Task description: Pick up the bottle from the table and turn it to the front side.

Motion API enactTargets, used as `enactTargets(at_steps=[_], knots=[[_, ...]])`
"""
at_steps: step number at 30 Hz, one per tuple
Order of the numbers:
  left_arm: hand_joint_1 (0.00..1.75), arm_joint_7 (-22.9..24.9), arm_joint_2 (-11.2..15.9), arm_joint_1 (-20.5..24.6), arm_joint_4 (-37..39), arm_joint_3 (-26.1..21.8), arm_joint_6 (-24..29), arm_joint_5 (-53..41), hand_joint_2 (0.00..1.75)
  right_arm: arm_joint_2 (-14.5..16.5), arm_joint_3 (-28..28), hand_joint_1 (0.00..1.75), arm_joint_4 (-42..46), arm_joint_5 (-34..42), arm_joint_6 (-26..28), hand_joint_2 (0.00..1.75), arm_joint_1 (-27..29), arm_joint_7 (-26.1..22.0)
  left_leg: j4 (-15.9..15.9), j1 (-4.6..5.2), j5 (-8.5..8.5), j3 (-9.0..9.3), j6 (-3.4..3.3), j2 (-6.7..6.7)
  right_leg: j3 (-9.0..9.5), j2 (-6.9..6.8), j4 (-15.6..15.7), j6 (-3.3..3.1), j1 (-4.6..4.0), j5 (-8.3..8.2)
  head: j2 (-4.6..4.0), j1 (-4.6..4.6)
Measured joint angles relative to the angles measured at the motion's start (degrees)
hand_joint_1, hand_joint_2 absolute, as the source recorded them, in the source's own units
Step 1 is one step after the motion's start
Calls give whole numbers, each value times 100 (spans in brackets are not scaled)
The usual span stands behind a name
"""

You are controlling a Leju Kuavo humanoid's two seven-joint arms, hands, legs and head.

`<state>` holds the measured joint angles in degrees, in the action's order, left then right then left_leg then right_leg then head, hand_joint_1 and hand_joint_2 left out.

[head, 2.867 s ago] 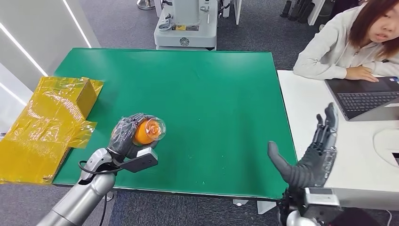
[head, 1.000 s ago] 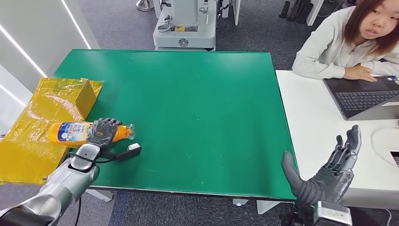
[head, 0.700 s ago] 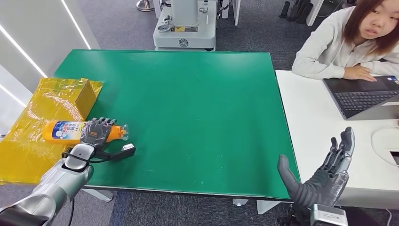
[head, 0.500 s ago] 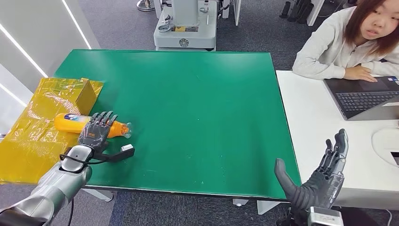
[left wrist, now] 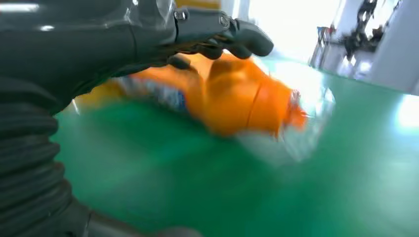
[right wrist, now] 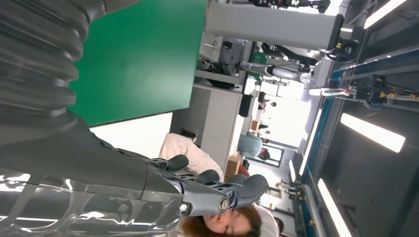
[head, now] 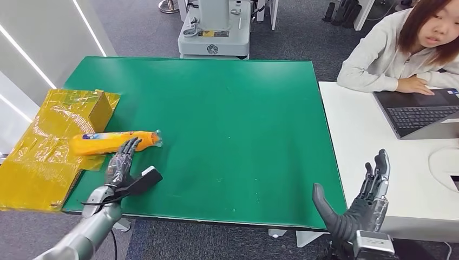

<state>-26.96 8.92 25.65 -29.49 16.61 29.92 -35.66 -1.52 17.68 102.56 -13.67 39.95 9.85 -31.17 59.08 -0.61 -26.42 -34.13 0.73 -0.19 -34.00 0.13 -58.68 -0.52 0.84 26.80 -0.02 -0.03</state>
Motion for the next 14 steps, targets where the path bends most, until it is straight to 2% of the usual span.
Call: enactTargets(at_steps=[4, 9, 14], knots=[[0, -281, -305, -723, -1149, -43, -5, 1565, 175, -110, 128, 0, 5, 251, 0, 175, 74, 3, 1, -1, -9, -4, -5, 14, -6, 15, 5, 1, 0, -1, 0, -1], [0, -566, -473, -1374, -2544, 17, 161, 3093, 175, -221, 339, 0, -17, 819, -13, 175, 90, 52, 0, -4, -14, -7, -6, 14, -10, 13, 5, 1, -1, 4, 0, 0], [0, -653, -509, -1717, -3514, 254, 263, 3761, 175, -378, 623, 0, -145, 1639, -136, 175, 18, 310, -1, -4, -14, -11, -6, 14, -12, 12, 5, -2, -4, 7, 0, 0]])
